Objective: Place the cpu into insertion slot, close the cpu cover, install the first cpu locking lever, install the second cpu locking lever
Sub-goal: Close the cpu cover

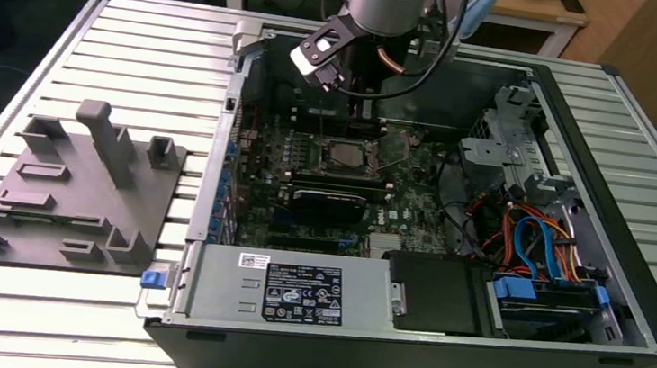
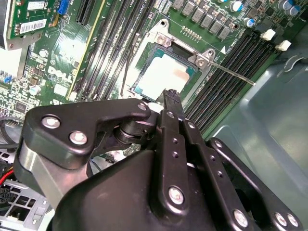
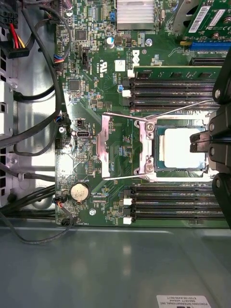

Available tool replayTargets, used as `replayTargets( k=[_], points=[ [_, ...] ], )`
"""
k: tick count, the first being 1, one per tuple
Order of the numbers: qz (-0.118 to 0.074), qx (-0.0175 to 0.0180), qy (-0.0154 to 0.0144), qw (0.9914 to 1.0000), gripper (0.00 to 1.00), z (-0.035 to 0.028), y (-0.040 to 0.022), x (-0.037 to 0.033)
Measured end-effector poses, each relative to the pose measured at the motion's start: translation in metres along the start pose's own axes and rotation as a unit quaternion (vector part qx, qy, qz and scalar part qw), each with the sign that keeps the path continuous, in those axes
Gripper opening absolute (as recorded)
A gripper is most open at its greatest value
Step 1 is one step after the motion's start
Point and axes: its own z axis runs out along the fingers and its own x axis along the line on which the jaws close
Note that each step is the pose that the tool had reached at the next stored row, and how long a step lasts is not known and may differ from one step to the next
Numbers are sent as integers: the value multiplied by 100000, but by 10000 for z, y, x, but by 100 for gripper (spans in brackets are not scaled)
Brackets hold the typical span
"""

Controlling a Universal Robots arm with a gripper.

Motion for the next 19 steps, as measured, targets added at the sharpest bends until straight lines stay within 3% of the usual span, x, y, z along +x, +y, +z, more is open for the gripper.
replayTargets(
  k=[8, 19],
  points=[
    [-5, 3, -15, 100000, 11, -9, 0, 0],
    [-8, -4, -303, 100000, 11, -9, 0, 0]
  ],
)
